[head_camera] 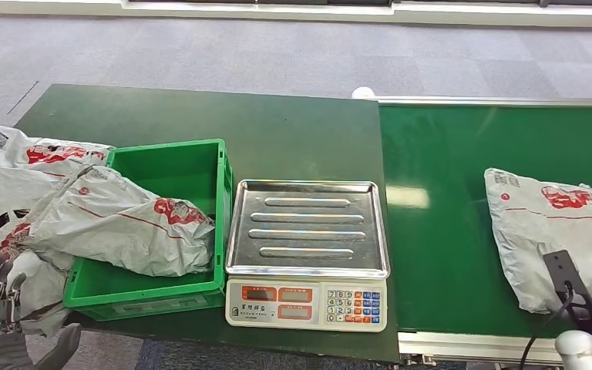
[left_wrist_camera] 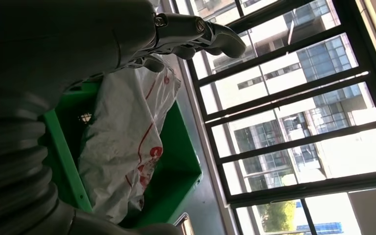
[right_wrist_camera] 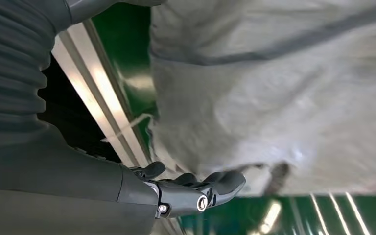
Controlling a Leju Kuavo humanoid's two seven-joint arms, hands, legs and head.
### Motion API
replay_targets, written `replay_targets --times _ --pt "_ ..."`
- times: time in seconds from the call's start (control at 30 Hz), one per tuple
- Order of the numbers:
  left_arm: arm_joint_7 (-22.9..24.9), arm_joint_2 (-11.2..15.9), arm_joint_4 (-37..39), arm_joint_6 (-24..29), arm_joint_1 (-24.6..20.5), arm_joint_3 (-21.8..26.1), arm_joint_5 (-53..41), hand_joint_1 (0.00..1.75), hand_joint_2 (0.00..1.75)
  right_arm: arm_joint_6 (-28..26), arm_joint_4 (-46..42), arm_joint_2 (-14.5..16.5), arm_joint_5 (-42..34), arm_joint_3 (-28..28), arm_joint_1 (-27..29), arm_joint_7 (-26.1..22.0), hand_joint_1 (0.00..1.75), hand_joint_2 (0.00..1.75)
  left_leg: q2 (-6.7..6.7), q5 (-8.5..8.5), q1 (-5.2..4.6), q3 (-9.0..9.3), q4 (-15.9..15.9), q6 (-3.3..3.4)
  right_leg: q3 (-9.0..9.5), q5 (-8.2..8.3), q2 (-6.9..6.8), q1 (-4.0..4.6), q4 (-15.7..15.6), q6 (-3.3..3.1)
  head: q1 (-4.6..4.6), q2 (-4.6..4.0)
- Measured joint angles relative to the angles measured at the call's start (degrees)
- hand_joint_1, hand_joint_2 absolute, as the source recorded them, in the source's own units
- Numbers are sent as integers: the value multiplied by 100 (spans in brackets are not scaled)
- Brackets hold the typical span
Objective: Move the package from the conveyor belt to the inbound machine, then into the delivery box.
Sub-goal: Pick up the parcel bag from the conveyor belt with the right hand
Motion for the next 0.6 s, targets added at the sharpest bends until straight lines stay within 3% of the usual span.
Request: replay_targets --times 0.17,0.2,0.23,0.3,0.33,0.37,0.6 --pt "-84 379 201 386 -40 -192 144 0 175 956 638 -145 -37 -99 -179 384 3 175 18 -6 11 16 1 -4 8 -4 18 13 -4 -1 0 0" --pt "-92 441 237 430 -54 -240 157 0 175 1112 739 -183 -50 -115 -231 425 24 175 20 -7 17 21 1 -3 15 -6 19 15 -8 0 0 0" --pt "-97 494 270 458 -65 -280 165 0 175 1219 826 -213 -66 -128 -271 445 58 175 19 -8 21 25 2 -2 24 -6 16 17 -14 2 -1 0" --pt "-99 578 331 483 -78 -350 172 0 175 1338 963 -254 -111 -155 -331 422 143 175 12 -7 26 33 2 2 43 -5 7 20 -28 6 -1 0" --pt "-99 606 357 484 -81 -383 173 0 175 1349 1011 -262 -137 -169 -344 386 164 175 8 -6 28 36 2 4 53 -3 3 22 -34 8 -1 0" --pt "-95 625 380 484 -84 -412 170 0 175 1320 1047 -268 -156 -187 -347 339 175 175 5 -5 29 38 2 6 61 -1 0 23 -39 11 0 0" --pt "-42 641 439 478 -100 -532 93 0 175 852 1092 -258 -134 -266 -286 166 175 175 2 -4 17 35 6 21 68 13 0 11 -50 30 0 0"
